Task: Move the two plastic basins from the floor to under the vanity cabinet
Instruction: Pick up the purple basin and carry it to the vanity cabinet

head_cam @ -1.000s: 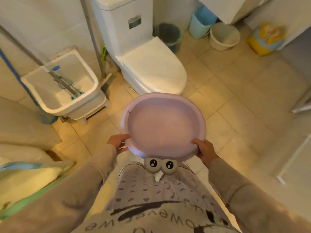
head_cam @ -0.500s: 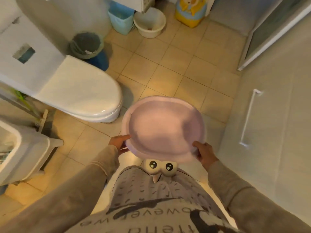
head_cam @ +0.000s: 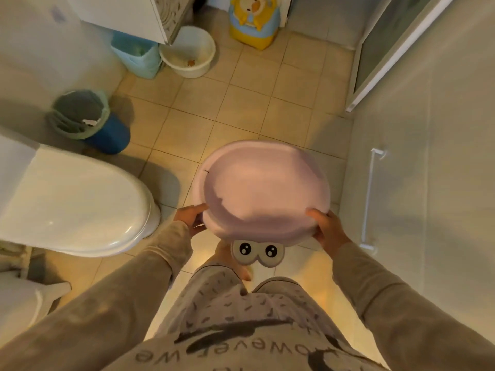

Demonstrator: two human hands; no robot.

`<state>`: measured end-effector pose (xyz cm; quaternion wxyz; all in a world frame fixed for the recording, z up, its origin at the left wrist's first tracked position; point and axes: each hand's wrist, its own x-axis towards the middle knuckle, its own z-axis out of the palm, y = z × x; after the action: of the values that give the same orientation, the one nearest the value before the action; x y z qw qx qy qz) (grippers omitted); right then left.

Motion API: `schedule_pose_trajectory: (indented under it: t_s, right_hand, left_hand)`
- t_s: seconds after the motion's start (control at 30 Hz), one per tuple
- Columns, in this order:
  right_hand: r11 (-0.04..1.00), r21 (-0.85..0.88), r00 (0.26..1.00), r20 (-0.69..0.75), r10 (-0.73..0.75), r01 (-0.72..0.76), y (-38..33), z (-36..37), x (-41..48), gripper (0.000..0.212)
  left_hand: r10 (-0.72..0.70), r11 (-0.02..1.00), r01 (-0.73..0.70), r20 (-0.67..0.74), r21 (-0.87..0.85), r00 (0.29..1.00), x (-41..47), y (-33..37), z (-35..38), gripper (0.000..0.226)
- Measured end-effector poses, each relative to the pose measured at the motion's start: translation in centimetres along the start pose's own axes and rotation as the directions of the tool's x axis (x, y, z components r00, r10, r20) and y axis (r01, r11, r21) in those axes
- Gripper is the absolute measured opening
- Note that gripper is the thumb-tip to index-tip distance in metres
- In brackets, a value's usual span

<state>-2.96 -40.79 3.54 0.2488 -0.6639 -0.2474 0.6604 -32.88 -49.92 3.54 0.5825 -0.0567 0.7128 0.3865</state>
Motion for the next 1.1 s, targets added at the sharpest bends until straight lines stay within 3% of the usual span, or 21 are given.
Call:
schedule_pose_trajectory:
  t_s: [0.17,0.33,0.57,0.83,1.1]
  right_hand:
    - [0.998,0.058,0.998,-0.058,0.038,-0.035,-5.9,2.0,5.5,0.037]
    - [0.998,0.063,0.996,-0.083,0.028,-0.022,-13.3,4.3,9.9,0.039]
    - [0.994,0.105,0.994,-0.107,-0.001,0.013,-22.0,5.6,15.7,0.044]
    - [0.997,0.072,0.999,-0.034,0.015,-0.013,-32.6,4.7,26.2,0.050]
    - [0.997,-0.077,0.996,0.082,0.031,-0.025,-44.9,4.2,35.9,0.044]
  left_hand:
    - [-0.004,1.000,0.004,-0.003,-0.006,1.000,4.4,6.8,3.8,0.011]
    - [-0.034,0.999,0.034,-0.008,-0.033,0.999,7.2,14.7,7.6,0.037]
    - [0.004,1.000,-0.004,0.012,0.023,1.000,10.5,25.0,13.7,0.045]
    - [0.009,1.000,-0.009,-0.005,0.014,1.000,15.5,33.0,22.6,0.050]
    - [-0.047,0.980,0.031,-0.079,-0.196,0.996,18.3,38.1,31.0,0.050]
